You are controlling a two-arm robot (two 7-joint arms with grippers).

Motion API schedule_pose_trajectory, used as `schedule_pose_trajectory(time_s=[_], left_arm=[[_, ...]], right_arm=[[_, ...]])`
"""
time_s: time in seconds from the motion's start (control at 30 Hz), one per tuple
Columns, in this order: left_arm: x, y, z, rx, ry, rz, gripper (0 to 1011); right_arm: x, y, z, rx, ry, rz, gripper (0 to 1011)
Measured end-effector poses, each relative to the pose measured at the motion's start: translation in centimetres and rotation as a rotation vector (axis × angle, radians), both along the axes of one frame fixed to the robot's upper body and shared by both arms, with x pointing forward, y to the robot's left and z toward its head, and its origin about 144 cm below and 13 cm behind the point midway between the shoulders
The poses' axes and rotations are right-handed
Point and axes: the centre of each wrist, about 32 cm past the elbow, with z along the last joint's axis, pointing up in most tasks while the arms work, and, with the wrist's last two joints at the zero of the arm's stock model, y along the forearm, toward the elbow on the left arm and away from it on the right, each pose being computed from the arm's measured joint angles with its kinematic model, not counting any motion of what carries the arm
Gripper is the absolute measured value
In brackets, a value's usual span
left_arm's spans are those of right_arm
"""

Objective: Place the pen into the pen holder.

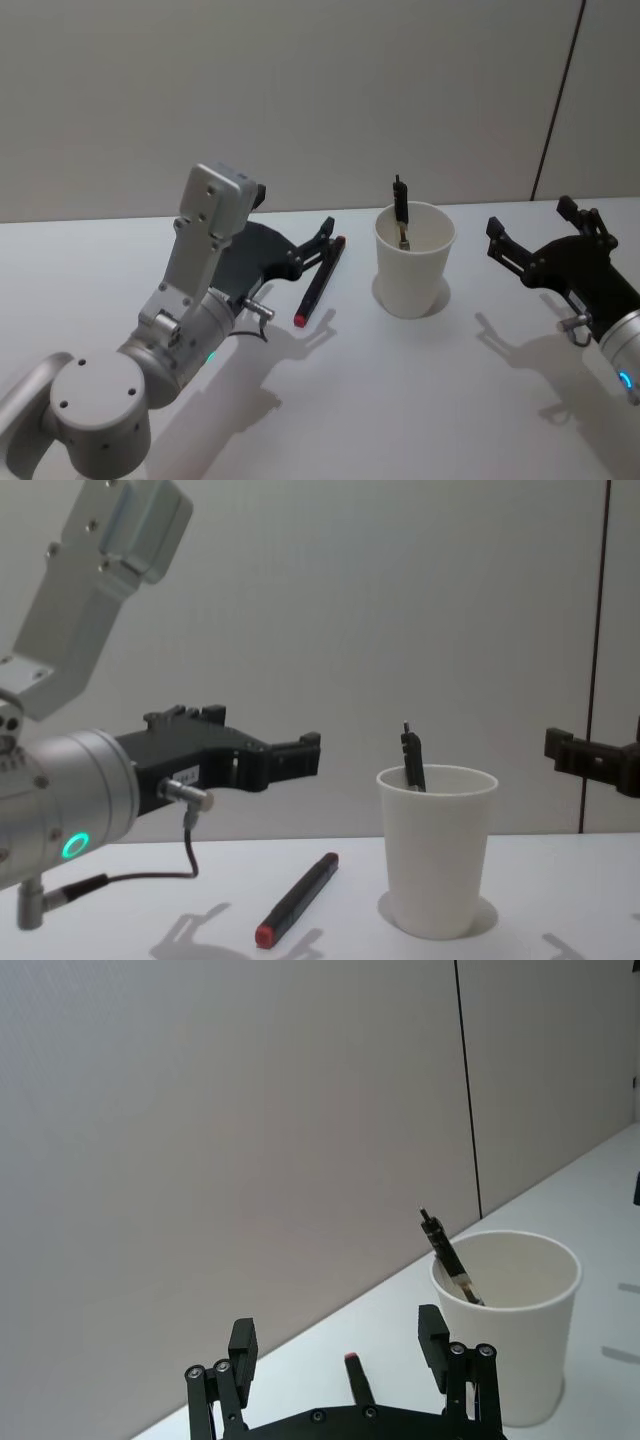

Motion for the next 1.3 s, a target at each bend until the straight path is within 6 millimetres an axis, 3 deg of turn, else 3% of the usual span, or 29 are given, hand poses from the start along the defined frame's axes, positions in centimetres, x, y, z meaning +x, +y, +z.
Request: schedule_pose_trajectory(time_s=[0.53, 1.3], left_arm=[[-1.9, 0.0, 0.3, 0.023, 0.152, 0.009, 1001], [-0.9, -2.1, -0.1, 0.056, 0.290, 0.033, 1001]], right_arm=[[0.0, 0.0, 0.0, 0.000, 0.000, 0.000, 1001], [0.0, 0.0, 0.0, 0.000, 0.000, 0.000, 1001]])
